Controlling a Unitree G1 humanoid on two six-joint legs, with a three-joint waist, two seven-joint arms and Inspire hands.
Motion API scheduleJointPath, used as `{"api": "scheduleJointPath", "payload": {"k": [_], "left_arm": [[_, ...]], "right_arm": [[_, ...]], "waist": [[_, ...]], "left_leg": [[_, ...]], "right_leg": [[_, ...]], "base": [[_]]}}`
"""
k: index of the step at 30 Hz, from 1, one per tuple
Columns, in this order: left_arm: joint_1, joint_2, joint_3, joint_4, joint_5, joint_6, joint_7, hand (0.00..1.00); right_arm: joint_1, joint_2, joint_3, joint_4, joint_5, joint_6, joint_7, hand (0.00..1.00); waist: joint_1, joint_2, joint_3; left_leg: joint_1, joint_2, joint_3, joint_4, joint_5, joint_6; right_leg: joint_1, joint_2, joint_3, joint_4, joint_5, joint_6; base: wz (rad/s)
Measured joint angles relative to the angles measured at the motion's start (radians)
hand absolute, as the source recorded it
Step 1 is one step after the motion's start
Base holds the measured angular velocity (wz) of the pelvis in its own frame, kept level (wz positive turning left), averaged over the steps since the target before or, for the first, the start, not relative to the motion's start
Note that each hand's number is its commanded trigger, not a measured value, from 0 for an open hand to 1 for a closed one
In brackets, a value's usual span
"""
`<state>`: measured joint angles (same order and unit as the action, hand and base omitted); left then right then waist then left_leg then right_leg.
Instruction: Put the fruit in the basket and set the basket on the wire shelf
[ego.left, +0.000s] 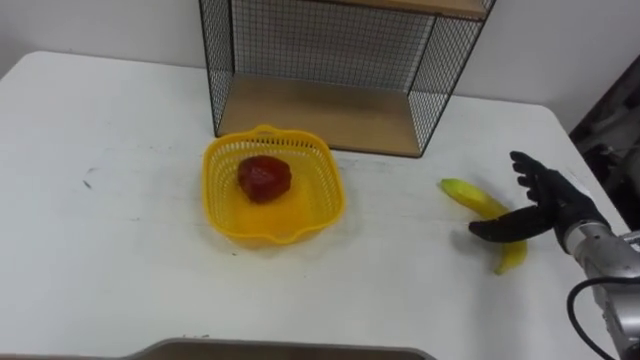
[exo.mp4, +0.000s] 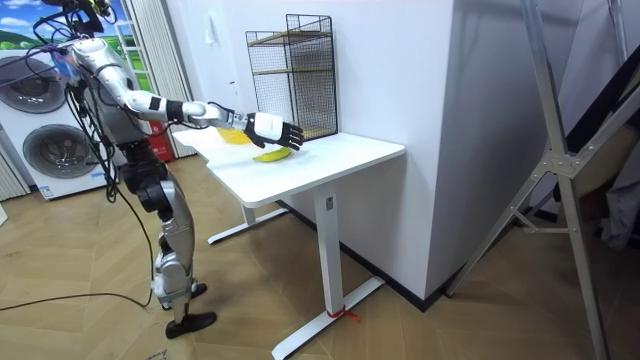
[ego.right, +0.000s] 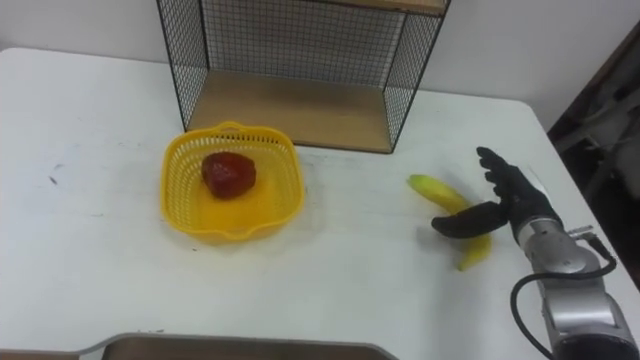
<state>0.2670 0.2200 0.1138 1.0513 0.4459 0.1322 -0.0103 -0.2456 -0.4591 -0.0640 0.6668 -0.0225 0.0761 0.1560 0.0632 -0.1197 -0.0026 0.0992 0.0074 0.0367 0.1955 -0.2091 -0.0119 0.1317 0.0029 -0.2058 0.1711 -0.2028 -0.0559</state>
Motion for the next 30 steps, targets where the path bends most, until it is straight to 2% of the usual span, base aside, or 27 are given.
{"api": "scheduleJointPath", "payload": {"k": [8,13,22,30], "left_arm": [[0.000,0.000,0.000,0.009,0.000,-0.001,0.000,0.00],[0.002,0.001,0.000,0.008,-0.003,-0.004,0.000,0.00],[-0.003,0.001,0.000,0.011,-0.003,-0.009,-0.002,0.00],[-0.003,0.002,0.000,0.014,-0.003,-0.007,-0.023,0.00]], "right_arm": [[-0.013,-0.001,0.000,0.057,0.018,-0.009,0.000,0.00],[-0.013,-0.001,0.000,0.078,0.015,-0.011,0.000,0.00],[-0.013,-0.001,0.003,0.104,-0.072,-0.037,0.010,0.00],[-0.013,-0.001,0.004,0.112,-0.192,-0.031,0.022,0.00]], "waist": [[-0.003,0.002,0.0034],[-0.003,0.005,0.0093],[0.003,0.004,0.0081],[0.009,-0.006,0.0031]], "left_leg": [[0.001,-0.002,-0.012,-0.005,0.001,0.001],[0.000,-0.004,-0.011,-0.001,0.001,0.002],[0.002,-0.004,-0.016,0.002,0.001,0.001],[0.002,-0.005,-0.025,0.003,0.001,0.002]], "right_leg": [[0.003,0.000,-0.005,-0.002,0.000,0.000],[0.005,-0.001,-0.007,-0.005,0.000,0.001],[0.009,-0.001,-0.011,-0.006,0.000,0.001],[0.010,-0.001,-0.023,-0.009,-0.001,0.001]], "base": [[0.02],[0.01],[0.00],[0.04]]}}
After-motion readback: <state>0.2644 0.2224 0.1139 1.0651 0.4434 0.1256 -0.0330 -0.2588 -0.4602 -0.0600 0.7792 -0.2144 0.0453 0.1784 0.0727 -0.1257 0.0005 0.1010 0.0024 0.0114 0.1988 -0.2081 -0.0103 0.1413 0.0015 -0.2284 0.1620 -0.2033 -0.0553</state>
